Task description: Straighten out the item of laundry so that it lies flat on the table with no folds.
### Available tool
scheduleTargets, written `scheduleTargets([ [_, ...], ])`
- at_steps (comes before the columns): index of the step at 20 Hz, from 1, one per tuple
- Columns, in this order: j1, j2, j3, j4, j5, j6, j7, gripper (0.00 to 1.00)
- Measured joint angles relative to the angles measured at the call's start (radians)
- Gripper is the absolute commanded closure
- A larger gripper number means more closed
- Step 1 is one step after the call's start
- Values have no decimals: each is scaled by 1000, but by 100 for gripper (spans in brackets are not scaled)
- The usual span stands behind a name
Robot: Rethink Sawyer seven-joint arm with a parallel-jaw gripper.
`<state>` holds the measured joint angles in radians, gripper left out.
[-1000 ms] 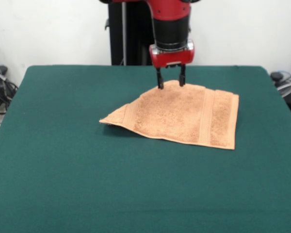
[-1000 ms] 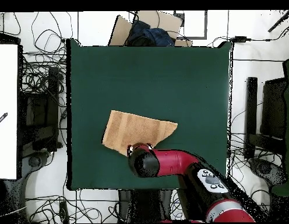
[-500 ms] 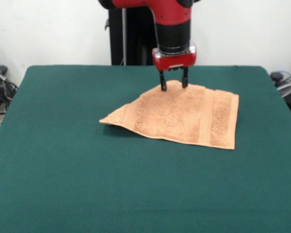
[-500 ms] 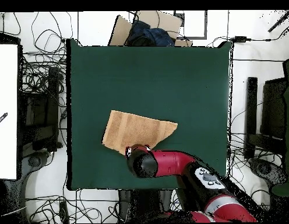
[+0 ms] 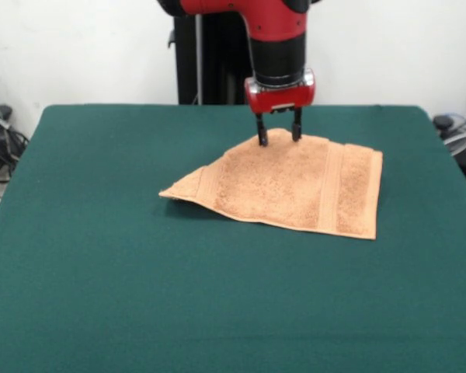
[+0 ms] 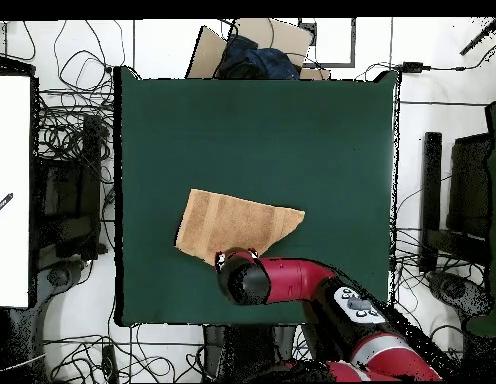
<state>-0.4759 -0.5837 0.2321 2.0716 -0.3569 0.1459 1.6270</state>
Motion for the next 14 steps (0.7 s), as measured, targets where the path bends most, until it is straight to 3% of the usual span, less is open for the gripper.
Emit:
scheduleTargets([
  [5, 0, -6, 0, 0, 0, 0, 0, 0],
  [14, -25, -92, 0, 9, 0, 43, 0, 0],
])
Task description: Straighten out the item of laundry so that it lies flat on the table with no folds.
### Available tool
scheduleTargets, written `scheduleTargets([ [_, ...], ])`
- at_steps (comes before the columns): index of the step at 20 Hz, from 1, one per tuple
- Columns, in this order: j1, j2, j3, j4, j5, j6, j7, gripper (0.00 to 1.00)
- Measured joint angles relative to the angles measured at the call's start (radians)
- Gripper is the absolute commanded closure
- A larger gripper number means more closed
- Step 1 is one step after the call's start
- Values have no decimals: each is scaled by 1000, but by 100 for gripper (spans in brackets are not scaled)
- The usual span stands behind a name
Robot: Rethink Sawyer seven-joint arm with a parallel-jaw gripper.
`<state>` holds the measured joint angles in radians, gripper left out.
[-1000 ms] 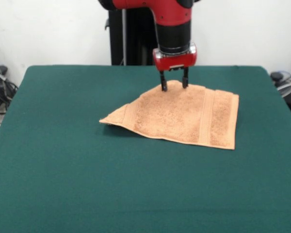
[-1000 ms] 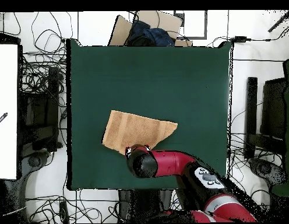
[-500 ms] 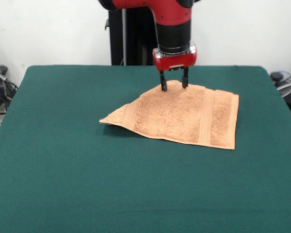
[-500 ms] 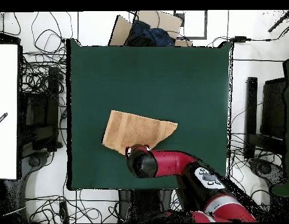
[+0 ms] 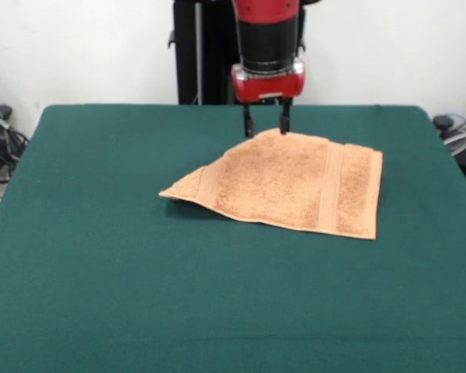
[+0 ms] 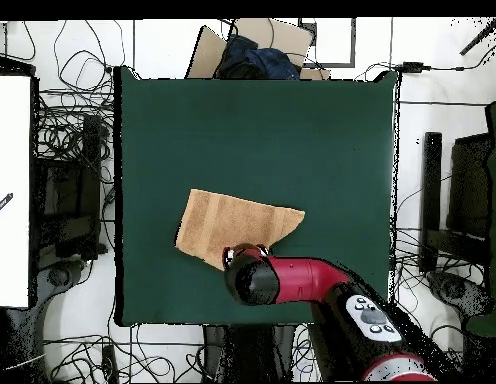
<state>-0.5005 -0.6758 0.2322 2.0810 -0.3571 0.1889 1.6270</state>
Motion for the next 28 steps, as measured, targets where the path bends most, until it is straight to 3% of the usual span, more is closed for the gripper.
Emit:
scheduleTargets([
  [11, -34, -104, 0, 16, 0, 75, 0, 0],
  [28, 49, -79, -1, 16, 0, 72, 0, 0],
])
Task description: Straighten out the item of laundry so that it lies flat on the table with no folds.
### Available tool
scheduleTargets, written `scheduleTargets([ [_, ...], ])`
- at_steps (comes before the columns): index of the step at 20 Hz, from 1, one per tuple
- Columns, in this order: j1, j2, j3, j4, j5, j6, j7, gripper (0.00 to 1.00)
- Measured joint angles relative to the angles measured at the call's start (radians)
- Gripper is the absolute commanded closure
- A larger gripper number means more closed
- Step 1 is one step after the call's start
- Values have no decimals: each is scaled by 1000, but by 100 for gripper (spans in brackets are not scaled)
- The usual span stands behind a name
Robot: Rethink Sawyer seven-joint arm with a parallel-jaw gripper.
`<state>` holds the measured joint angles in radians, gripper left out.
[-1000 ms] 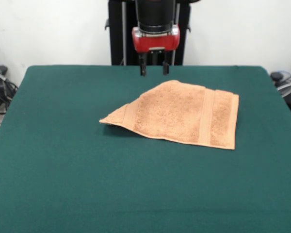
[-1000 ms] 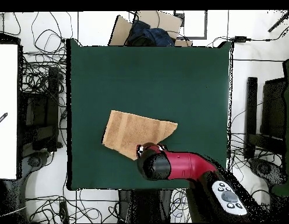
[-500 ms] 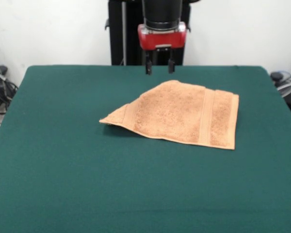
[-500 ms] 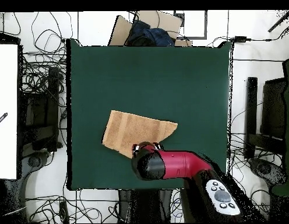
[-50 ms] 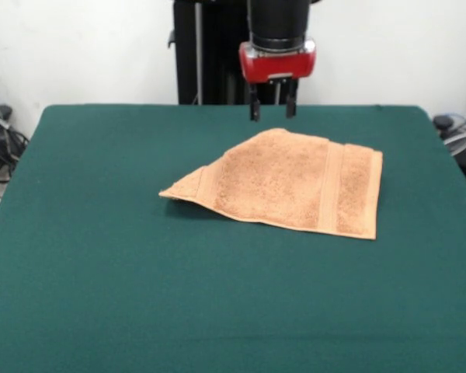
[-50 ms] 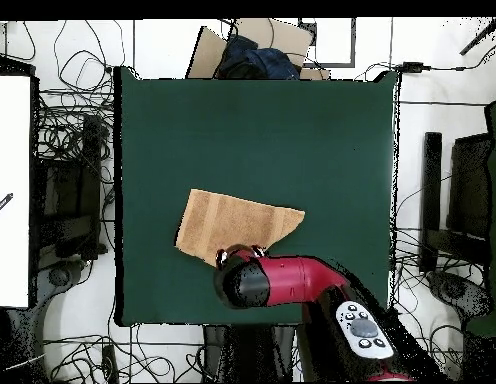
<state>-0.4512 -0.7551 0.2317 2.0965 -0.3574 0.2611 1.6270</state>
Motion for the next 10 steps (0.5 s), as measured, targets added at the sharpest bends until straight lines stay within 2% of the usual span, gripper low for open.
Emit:
scheduleTargets([
  [10, -23, 138, -1, -1, 0, -56, 0, 0],
])
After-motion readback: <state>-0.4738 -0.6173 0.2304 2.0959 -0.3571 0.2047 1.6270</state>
